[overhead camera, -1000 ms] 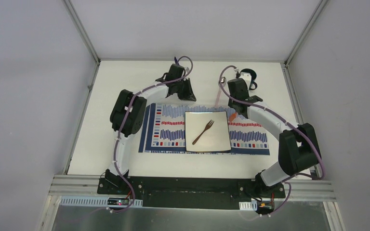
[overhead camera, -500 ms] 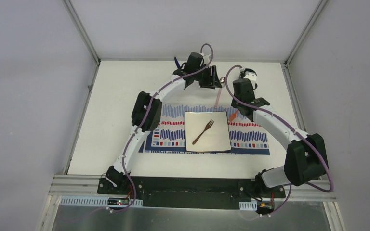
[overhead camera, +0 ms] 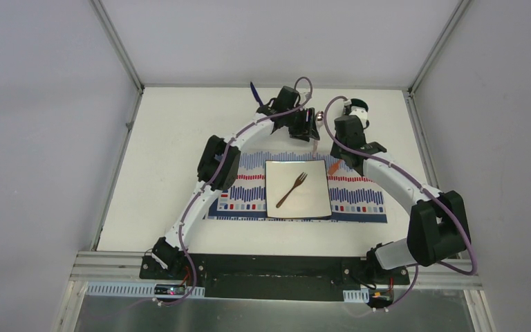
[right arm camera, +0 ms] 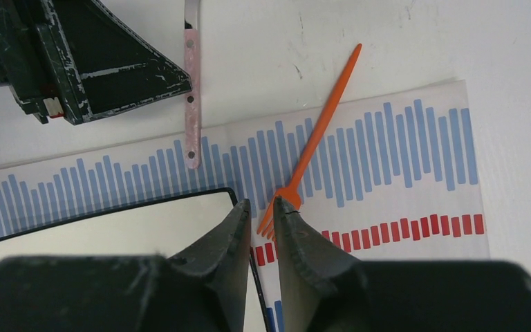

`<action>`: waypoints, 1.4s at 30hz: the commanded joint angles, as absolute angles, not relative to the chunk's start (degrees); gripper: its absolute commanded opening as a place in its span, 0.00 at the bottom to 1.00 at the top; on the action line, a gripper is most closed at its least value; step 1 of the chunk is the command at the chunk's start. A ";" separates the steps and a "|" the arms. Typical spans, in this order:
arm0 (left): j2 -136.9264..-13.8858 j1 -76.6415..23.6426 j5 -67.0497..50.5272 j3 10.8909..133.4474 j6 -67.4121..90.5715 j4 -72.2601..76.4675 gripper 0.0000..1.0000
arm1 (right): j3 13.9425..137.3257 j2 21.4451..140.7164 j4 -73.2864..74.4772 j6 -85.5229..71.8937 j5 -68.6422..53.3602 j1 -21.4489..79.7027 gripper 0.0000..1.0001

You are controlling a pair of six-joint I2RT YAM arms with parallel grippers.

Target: Set the dinner table for one person

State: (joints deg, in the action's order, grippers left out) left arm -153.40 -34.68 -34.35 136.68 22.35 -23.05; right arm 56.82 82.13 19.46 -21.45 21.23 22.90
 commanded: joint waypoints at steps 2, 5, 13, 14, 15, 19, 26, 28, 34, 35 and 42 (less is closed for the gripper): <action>-153.82 -34.37 -28.46 138.77 18.94 -29.05 0.53 | 56.74 82.74 16.73 -22.84 19.52 22.59 0.23; -154.56 -34.37 -27.15 139.67 18.94 -30.13 0.53 | 56.86 83.24 16.51 -22.77 19.21 22.59 0.23; -155.99 -34.32 -27.50 140.96 20.44 -29.49 0.49 | 64.05 97.10 12.82 -23.44 17.15 20.84 0.22; -155.17 -34.32 -26.75 139.78 20.09 -29.53 0.48 | 66.34 99.78 12.74 -23.23 16.20 20.69 0.22; -153.96 -34.27 -25.93 138.21 19.66 -29.44 0.47 | 68.30 102.02 13.05 -23.15 15.68 20.66 0.22; -149.16 -33.81 -21.99 131.57 17.70 -28.61 0.45 | 73.24 107.91 12.72 -22.57 14.02 20.68 0.26; -146.50 -32.20 -20.10 127.26 17.77 -28.42 0.38 | 76.29 110.58 11.79 -20.98 12.76 20.70 0.37; -146.41 -32.02 -20.33 126.82 17.84 -28.25 0.37 | 76.40 110.25 12.04 -20.84 12.90 20.65 0.38; -146.71 -31.90 -20.79 126.50 18.10 -27.70 0.37 | 78.97 112.71 12.78 -19.96 12.33 20.65 0.39; -146.67 -31.90 -20.75 126.36 18.06 -27.69 0.36 | 79.57 113.29 12.94 -20.01 11.97 20.65 0.39; -147.04 -31.39 -21.91 126.48 18.58 -27.25 0.36 | 83.76 117.85 14.22 -19.76 11.45 20.72 0.40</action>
